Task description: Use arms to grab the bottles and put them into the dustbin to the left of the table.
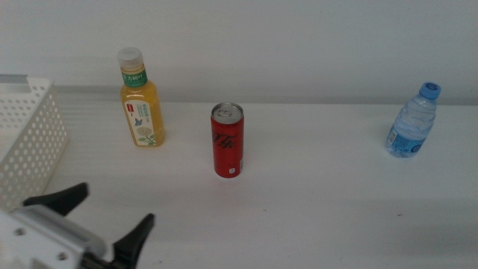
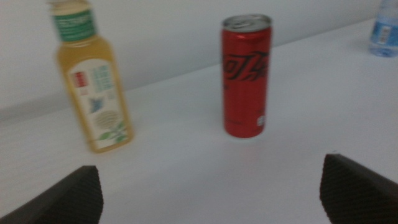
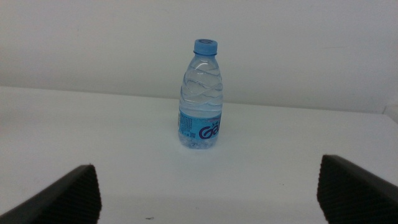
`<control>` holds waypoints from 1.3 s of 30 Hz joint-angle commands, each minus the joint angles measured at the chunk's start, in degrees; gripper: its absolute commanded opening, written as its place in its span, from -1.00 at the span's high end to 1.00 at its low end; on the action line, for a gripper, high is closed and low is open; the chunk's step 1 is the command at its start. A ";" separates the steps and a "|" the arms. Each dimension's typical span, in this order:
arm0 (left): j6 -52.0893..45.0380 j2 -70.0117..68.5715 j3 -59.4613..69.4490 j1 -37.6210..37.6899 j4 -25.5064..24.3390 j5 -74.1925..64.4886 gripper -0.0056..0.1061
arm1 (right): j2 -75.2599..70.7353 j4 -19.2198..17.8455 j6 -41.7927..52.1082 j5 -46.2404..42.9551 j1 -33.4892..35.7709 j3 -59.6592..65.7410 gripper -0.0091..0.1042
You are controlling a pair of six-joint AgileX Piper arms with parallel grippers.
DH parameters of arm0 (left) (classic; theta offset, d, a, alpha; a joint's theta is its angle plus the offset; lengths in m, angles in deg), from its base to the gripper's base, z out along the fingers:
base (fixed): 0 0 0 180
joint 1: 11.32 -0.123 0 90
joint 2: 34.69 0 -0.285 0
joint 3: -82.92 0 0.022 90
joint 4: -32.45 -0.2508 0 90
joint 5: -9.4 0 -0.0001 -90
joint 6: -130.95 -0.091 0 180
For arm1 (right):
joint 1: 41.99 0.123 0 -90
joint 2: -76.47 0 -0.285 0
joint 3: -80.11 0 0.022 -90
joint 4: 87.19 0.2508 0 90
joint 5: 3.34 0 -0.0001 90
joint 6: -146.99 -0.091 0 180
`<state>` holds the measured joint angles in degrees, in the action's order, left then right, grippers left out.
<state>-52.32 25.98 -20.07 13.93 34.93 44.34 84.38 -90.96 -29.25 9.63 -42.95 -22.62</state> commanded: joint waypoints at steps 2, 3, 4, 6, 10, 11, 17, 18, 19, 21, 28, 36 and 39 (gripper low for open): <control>0.52 11.57 2.28 2.91 1.20 14.59 -0.78 | -2.17 -0.31 0.19 -0.44 -0.22 2.16 -0.80; 0.79 14.92 2.25 3.32 1.20 18.45 -0.78 | -2.17 -0.31 0.19 -0.44 -0.22 2.16 -0.80; 1.29 18.07 2.15 3.43 1.09 21.96 -0.78 | -2.17 -0.31 0.19 -0.44 -0.22 2.16 -0.80; 2.48 23.48 2.15 3.43 0.51 28.16 -0.78 | -2.17 -0.31 0.19 -0.44 -0.22 2.16 -0.80; 3.64 31.44 2.03 3.43 0.47 37.18 -0.78 | -2.17 -0.31 0.19 -0.44 -0.22 2.16 -0.80; 3.69 33.24 2.03 3.43 0.74 39.66 -0.78 | -2.17 -0.31 0.19 -0.44 -0.22 2.16 -0.80; 6.43 35.92 1.84 3.43 0.50 39.73 -0.78 | -2.17 -0.31 0.19 -0.44 -0.22 2.16 -0.80; 6.43 35.92 1.84 3.43 0.50 39.73 -0.78 | -2.17 -0.31 0.19 -0.44 -0.22 2.16 -0.80; 6.43 35.92 1.84 3.43 0.40 39.73 -0.78 | -2.17 -0.31 0.19 -0.44 -0.22 2.16 -0.80; 6.43 35.92 1.84 3.43 0.40 39.73 -0.78 | -2.17 -0.31 0.19 -0.44 -0.22 2.16 -0.80; 6.17 35.92 1.39 3.43 -0.61 39.37 -0.78 | -2.17 -0.31 0.19 -0.44 -0.22 2.16 -0.80; 5.70 39.16 -10.13 3.43 -3.22 25.10 -0.78 | -2.17 -0.31 0.19 -0.44 -0.22 2.16 -0.80; 6.76 43.02 -15.50 3.43 -5.09 24.11 -0.78 | -2.17 -0.31 0.19 -0.44 -0.22 2.16 -0.80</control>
<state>-46.56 67.19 -33.01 17.10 30.91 70.07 84.38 -90.96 -29.25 9.63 -42.95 -22.62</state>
